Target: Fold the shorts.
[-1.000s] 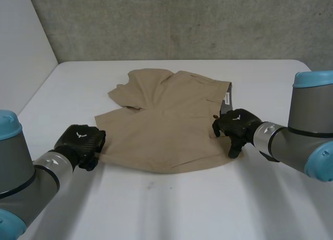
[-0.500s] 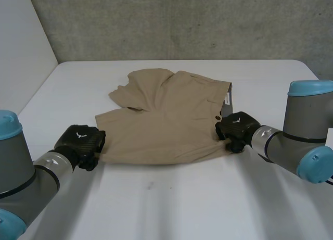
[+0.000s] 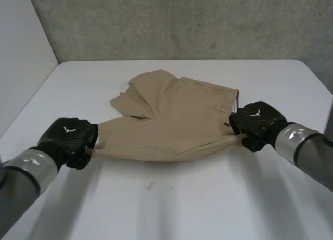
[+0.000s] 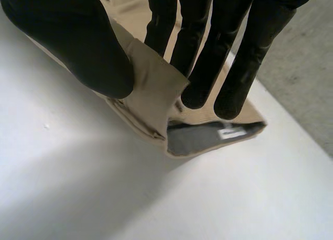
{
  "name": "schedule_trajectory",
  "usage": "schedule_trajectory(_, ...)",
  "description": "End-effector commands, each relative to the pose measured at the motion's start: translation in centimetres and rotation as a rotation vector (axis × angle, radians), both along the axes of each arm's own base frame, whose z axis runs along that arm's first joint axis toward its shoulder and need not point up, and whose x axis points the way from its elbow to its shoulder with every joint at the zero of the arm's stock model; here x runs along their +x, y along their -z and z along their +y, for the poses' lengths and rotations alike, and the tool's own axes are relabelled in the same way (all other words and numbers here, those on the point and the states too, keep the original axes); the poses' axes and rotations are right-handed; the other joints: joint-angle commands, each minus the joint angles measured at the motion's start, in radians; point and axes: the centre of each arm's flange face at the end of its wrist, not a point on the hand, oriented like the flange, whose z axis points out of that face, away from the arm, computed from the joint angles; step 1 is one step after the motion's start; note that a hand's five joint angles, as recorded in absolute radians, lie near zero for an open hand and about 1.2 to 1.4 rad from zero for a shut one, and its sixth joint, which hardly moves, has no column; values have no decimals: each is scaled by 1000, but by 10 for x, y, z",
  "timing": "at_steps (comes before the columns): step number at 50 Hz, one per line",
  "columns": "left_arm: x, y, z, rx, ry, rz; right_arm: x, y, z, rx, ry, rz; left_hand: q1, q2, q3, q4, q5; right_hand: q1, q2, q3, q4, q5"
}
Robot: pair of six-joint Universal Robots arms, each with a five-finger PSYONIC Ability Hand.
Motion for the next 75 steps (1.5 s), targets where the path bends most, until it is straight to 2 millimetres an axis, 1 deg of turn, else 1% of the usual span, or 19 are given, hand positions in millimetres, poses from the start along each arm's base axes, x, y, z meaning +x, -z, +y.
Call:
schedule_trajectory(1, 10, -48, 41, -69, 16, 31, -16, -42, 32, -119, 3, 40, 269, 201, 205, 198, 260, 578, 224, 229, 205, 254)
schedule_trajectory(7, 12, -72, 54, -183, 31, 68, -28, -72, 50, -155, 31, 37, 269, 201, 205, 198, 260, 578, 224, 229, 205, 254)
schedule_trajectory(10, 14, -83, 59, -230, 29, 79, -33, -78, 56, -151, 46, 40, 269, 201, 205, 198, 260, 578, 224, 229, 205, 254)
schedule_trajectory(14, 14, -83, 61, -237, 33, 82, -34, -78, 67, -136, 31, 43, 269, 201, 205, 198, 260, 578, 224, 229, 205, 254)
schedule_trajectory(19, 11, -68, 54, -176, 36, 66, -31, -61, 66, -76, 22, 47, 269, 201, 205, 198, 260, 578, 224, 229, 205, 254)
schedule_trajectory(24, 3, -34, 26, -48, 33, 30, -26, -28, 47, 56, 22, 60, 269, 201, 205, 198, 260, 553, 198, 204, 180, 229)
schedule_trajectory(26, 1, -26, 20, -22, 33, 22, -24, -17, 40, 125, 46, 26, 269, 201, 205, 198, 260, 174, -181, -176, -200, -151)
schedule_trajectory(27, 0, -24, 17, -15, 33, 20, -26, -15, 37, 143, 68, 3, 269, 201, 205, 198, 260, 96, -259, -254, -278, -228)
schedule_trajectory(33, -4, -14, -2, -9, 25, 19, -24, -8, 41, 242, 142, -138, 269, 201, 205, 198, 260, -40, -394, -389, -413, -364)
schedule_trajectory(34, -4, -13, -5, -13, 22, 20, -24, -3, 44, 269, 151, -159, 269, 201, 205, 198, 260, -133, -488, -483, -507, -457)
schedule_trajectory(37, -5, -15, -11, -39, 18, 26, -23, 5, 50, 300, 147, -185, 269, 201, 205, 198, 260, -157, -512, -507, -531, -482)
schedule_trajectory(41, -5, -15, -14, -55, 16, 31, -18, 17, 73, 328, 78, -207, 269, 201, 205, 198, 260, -178, -533, -528, -552, -502)
schedule_trajectory(46, -6, -14, -16, -59, 15, 32, 2, 34, 106, 310, -52, -206, 269, 201, 205, 198, 260, -204, -559, -554, -578, -529)
schedule_trajectory(54, -6, -10, -17, -49, 14, 30, 13, 61, 115, 289, -71, -166, 269, 201, 205, 198, 260, -231, -586, -581, -604, -555)
schedule_trajectory(61, -6, -10, -17, -49, 14, 30, 20, 73, 118, 276, -80, -145, 269, 201, 205, 198, 260, -202, -556, -551, -575, -526)
schedule_trajectory(65, -6, -11, -17, -50, 14, 30, 22, 81, 111, 245, -66, -140, 269, 201, 205, 198, 260, -102, -457, -452, -476, -426)
schedule_trajectory(69, -6, -10, -17, -47, 13, 30, 21, 83, 103, 199, -30, -134, 269, 201, 205, 198, 260, 74, -281, -276, -300, -250)
schedule_trajectory(72, -6, -9, -16, -44, 14, 29, 21, 83, 99, 183, -12, -131, 269, 201, 205, 198, 260, 577, 222, 227, 203, 253)
schedule_trajectory(75, -6, -9, -16, -44, 14, 29, 19, 81, 92, 166, 8, -141, 269, 201, 205, 198, 260, 578, 224, 229, 205, 254)
